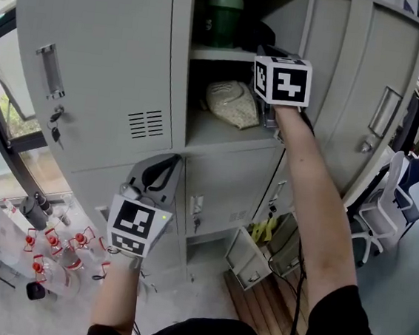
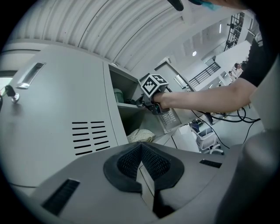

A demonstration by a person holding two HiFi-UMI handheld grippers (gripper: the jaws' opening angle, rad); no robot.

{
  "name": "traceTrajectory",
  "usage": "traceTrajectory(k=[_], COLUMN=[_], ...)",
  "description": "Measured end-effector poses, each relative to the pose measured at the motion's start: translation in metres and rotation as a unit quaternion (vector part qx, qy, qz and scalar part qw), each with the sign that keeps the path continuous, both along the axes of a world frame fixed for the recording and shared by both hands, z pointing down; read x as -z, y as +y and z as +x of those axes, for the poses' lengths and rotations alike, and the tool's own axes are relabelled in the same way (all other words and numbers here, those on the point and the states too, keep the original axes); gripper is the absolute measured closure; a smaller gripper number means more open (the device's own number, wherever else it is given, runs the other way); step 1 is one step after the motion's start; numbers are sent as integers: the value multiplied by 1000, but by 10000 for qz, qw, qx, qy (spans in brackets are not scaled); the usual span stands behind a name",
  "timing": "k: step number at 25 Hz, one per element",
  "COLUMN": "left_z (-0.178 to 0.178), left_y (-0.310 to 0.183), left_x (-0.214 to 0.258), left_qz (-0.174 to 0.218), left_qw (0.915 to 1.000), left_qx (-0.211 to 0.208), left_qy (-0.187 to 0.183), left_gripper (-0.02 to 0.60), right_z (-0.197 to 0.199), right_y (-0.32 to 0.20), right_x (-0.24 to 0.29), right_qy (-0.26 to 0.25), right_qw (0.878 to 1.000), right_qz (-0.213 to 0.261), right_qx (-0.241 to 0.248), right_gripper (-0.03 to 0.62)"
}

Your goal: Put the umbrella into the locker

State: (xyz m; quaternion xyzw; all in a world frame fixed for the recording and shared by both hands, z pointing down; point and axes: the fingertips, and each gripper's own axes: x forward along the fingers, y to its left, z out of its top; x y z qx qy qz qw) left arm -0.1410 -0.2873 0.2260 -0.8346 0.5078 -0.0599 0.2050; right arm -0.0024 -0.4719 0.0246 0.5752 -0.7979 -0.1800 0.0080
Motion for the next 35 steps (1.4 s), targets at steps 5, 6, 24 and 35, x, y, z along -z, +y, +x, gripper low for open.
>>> traceTrajectory(k=[5,6,24,35], left_z=[11,13,50,72], left_y=[5,6,38,79], left_x=[-10,-14,-117,-187], left_qz=[-103,-135,-804,-1522], left_qw=[9999,9999,9915,9768], left_qx=[-77,-98,-594,-664], left_qy=[-36,-42,829,1353], left_gripper=[572,571,572,572], right_z=[4,5,25,52], right_y=[40,50,175,226], right_x=[-25,-32,-240,-372], right_qy=[-24,-96,-643,-932], right_qw=[9990,9987,9913,9820], right_qz=[396,396,-419,-1402], right_qx=[184,292,1065,860], right_gripper=[596,595,597,597])
